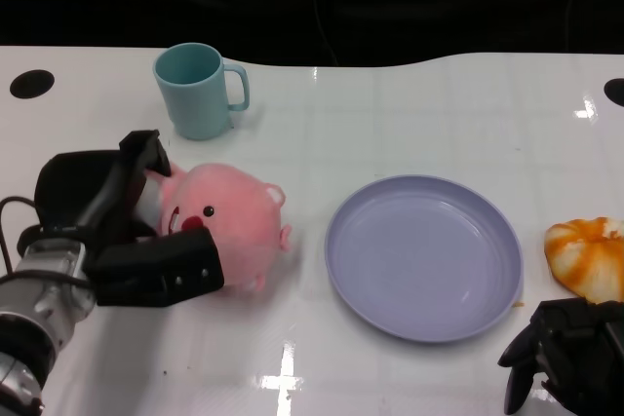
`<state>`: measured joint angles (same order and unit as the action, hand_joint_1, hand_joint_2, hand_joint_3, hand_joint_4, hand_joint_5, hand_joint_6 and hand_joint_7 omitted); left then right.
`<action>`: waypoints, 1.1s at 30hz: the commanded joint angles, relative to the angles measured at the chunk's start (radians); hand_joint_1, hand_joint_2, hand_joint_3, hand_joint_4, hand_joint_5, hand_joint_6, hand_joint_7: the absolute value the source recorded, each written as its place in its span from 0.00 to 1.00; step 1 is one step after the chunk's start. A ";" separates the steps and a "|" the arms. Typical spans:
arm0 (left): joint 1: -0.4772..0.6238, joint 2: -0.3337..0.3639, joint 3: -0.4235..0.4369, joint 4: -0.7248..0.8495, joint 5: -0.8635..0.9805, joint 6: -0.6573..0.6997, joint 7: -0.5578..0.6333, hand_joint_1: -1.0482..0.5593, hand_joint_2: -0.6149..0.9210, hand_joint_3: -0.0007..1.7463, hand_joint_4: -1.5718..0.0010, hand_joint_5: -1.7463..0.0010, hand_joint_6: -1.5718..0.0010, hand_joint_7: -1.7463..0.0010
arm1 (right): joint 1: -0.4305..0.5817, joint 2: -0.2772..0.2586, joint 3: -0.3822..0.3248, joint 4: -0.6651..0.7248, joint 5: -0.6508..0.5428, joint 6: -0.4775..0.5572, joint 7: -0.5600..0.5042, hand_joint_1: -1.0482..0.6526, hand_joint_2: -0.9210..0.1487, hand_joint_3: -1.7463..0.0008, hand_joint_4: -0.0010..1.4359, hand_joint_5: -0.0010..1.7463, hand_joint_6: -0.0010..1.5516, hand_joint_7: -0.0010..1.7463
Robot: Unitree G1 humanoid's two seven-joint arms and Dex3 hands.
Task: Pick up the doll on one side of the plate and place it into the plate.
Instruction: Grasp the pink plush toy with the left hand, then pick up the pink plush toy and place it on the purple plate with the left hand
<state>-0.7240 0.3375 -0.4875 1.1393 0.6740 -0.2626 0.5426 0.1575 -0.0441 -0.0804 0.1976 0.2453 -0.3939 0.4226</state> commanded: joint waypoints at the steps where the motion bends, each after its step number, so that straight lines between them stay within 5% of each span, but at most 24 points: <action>1: -0.001 0.023 0.028 -0.072 -0.026 -0.010 -0.060 0.55 0.85 0.40 0.44 0.00 0.57 0.00 | -0.002 -0.016 -0.009 0.010 -0.002 -0.012 -0.004 0.03 0.10 0.76 0.91 0.65 0.88 0.36; 17: -0.023 -0.003 0.044 -0.253 -0.020 0.115 -0.191 0.52 0.83 0.45 0.45 0.00 0.60 0.00 | -0.013 -0.006 -0.009 0.028 0.010 -0.022 0.004 0.04 0.11 0.77 0.90 0.65 0.87 0.36; 24: -0.091 -0.085 0.061 -0.287 -0.030 0.160 -0.233 0.52 0.88 0.36 0.46 0.00 0.63 0.00 | -0.021 0.004 0.001 0.042 -0.008 -0.025 -0.011 0.03 0.09 0.77 0.90 0.66 0.87 0.37; 30: -0.143 -0.136 0.060 -0.304 -0.010 0.235 -0.254 0.52 0.82 0.45 0.44 0.00 0.62 0.00 | -0.022 0.008 0.005 0.042 -0.011 -0.021 -0.017 0.03 0.10 0.77 0.91 0.65 0.87 0.37; 32: -0.154 -0.145 0.060 -0.313 -0.008 0.262 -0.260 0.53 0.80 0.48 0.44 0.00 0.58 0.24 | -0.021 0.008 0.006 0.039 -0.008 -0.016 -0.016 0.03 0.10 0.77 0.91 0.65 0.87 0.37; 33: -0.156 -0.148 0.063 -0.317 -0.014 0.261 -0.264 0.53 0.80 0.48 0.44 0.00 0.57 0.28 | -0.020 0.009 0.006 0.038 -0.006 -0.015 -0.015 0.03 0.10 0.77 0.91 0.65 0.87 0.37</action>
<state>-0.8535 0.1864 -0.4343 0.8363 0.6605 -0.0116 0.2904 0.1397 -0.0329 -0.0725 0.2356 0.2296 -0.4137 0.4110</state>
